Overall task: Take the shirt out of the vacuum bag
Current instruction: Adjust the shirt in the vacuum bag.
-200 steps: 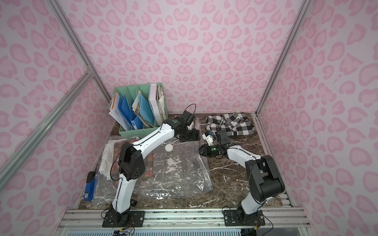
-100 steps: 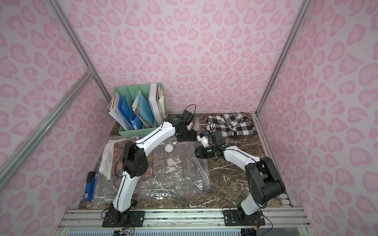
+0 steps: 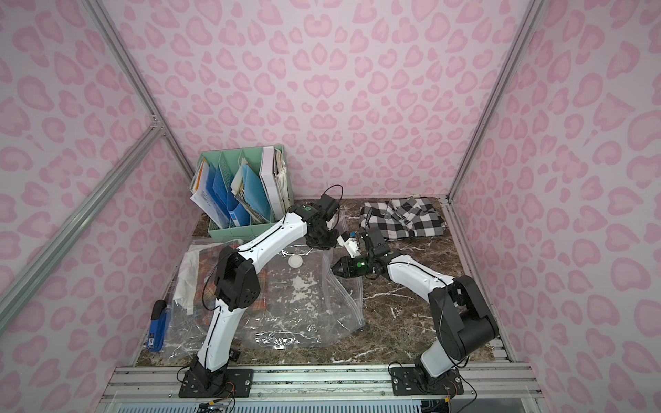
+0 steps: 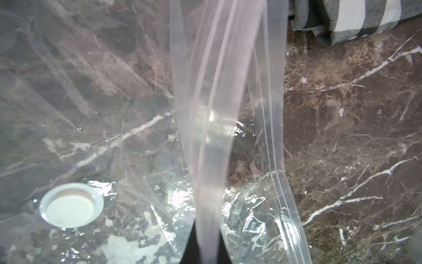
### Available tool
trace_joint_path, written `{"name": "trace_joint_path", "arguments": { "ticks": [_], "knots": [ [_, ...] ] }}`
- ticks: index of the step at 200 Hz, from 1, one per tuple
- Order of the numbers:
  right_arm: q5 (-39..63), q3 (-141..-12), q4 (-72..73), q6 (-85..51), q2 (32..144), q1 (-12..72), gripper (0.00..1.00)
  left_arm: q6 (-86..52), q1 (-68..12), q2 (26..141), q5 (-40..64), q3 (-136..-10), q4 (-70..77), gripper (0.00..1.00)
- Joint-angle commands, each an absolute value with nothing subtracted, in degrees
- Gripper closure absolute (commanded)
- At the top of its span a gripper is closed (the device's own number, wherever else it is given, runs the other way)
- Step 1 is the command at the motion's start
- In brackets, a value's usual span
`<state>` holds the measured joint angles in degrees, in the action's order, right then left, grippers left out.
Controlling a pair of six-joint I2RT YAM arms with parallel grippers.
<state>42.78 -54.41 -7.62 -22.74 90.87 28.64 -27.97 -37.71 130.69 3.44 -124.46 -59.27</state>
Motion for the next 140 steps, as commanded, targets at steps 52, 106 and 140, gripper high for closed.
{"name": "trace_joint_path", "arguments": {
  "ticks": [52,106,140],
  "knots": [
    [54.0,-54.0,10.5,-36.6,97.5,23.8,0.65,-27.2,-36.8,125.5,6.4,-125.3,-60.3,0.96],
    [60.9,-62.8,22.7,-46.7,111.9,27.6,0.65,-29.9,-36.9,122.1,11.2,-125.4,-59.3,0.96],
    [64.1,-67.4,30.4,-54.1,120.4,31.1,0.65,-32.1,-36.9,120.1,13.7,-125.9,-57.7,0.96]
  ]
}}
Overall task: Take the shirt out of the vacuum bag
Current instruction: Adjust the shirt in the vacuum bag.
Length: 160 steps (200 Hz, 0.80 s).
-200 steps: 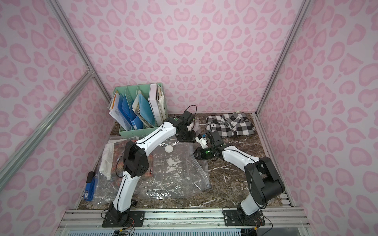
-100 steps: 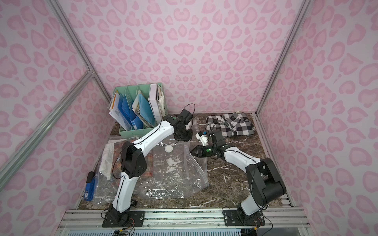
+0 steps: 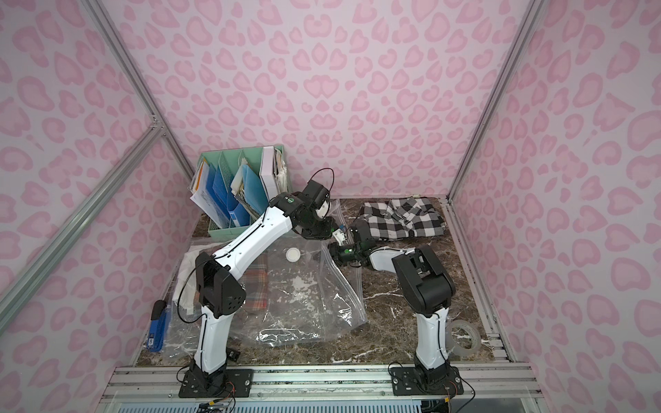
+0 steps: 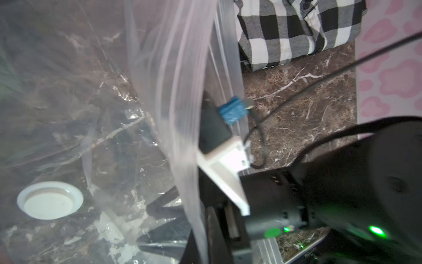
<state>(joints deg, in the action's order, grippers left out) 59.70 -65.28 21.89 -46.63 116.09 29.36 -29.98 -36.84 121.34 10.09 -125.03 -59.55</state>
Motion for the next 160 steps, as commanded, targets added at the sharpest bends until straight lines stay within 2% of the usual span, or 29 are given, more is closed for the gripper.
{"name": "trace_joint_path", "arguments": {
  "ticks": [1,43,93,133,160],
  "knots": [
    [64.1,-67.5,30.7,-54.4,120.7,31.2,0.65,-32.1,-36.9,120.1,13.7,-126.0,-57.7,0.96],
    [66.2,-71.5,45.3,-66.0,129.6,34.4,0.64,-33.9,-37.0,118.3,15.1,-126.4,-56.7,0.96],
    [66.8,-79.8,46.2,-69.0,137.3,37.6,0.58,-35.2,-37.5,117.5,15.4,-126.4,-55.5,0.96],
    [65.0,-86.5,39.8,-67.7,142.2,40.3,0.54,-36.1,-37.7,116.5,15.6,-126.5,-54.4,0.96],
    [62.8,-93.4,26.5,-60.6,145.0,42.5,0.51,-36.5,-38.0,115.9,15.9,-126.4,-53.4,0.96]
  ]
}}
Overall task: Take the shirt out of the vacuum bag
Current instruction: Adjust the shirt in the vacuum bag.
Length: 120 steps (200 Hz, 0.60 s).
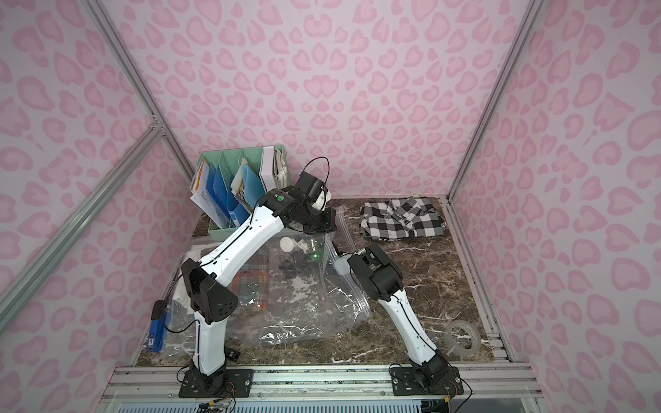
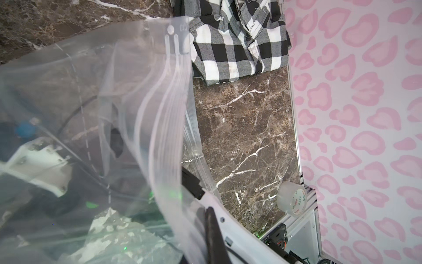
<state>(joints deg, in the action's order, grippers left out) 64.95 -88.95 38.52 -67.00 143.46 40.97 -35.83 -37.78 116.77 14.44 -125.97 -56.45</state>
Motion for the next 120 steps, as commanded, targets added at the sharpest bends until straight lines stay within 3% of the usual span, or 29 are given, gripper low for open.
{"name": "trace_joint_path", "arguments": {
  "ticks": [1,33,76,120],
  "knots": [
    [62.7,-93.7,25.6,-60.2,145.0,42.5,0.51,-36.5,-38.0,115.9,15.9,-126.5,-53.4,0.96],
    [57.4,-100.6,9.4,-51.4,147.1,44.1,0.46,-36.7,-38.2,115.4,16.2,-126.4,-52.9,0.96],
    [54.1,-104.7,7.2,-52.5,149.8,45.9,0.40,-36.6,-38.5,114.3,15.9,-125.7,-52.6,0.96],
    [52.4,-110.9,4.4,-52.7,153.5,47.6,0.40,-37.2,-38.7,111.6,15.9,-120.4,-49.3,0.96]
  ]
}}
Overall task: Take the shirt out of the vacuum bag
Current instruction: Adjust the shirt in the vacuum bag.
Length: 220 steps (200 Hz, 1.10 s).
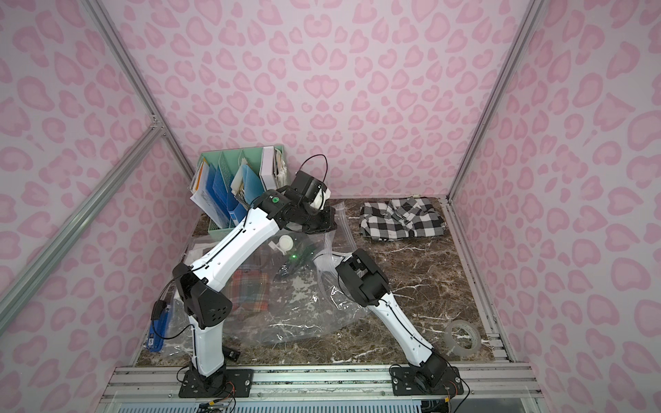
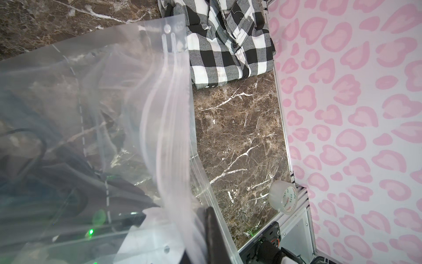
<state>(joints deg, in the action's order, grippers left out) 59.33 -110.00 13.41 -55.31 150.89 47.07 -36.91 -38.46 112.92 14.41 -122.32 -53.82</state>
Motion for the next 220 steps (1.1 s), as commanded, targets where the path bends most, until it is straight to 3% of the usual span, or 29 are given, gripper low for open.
{"name": "trace_joint_path", "arguments": {
  "ticks": [1,24,61,102,220],
  "knots": [
    [52.4,-110.9,4.5,-52.7,153.6,47.6,0.40,-37.2,-38.7,111.5,15.8,-120.2,-49.3,0.96],
    [51.8,-111.2,5.7,-53.9,154.3,47.5,0.49,-37.2,-38.7,110.2,15.5,-118.0,-48.4,0.96],
    [52.1,-111.7,9.6,-56.2,154.3,47.4,0.79,-36.8,-38.6,108.5,14.6,-115.4,-47.7,0.96],
    [52.7,-108.8,10.7,-55.4,151.7,47.2,1.00,-36.4,-37.7,106.5,13.8,-110.7,-45.9,0.96],
    [51.4,-78.5,12.1,-48.8,131.4,42.4,1.00,-33.5,-30.7,104.3,10.5,-100.3,-42.7,0.96]
  ]
}}
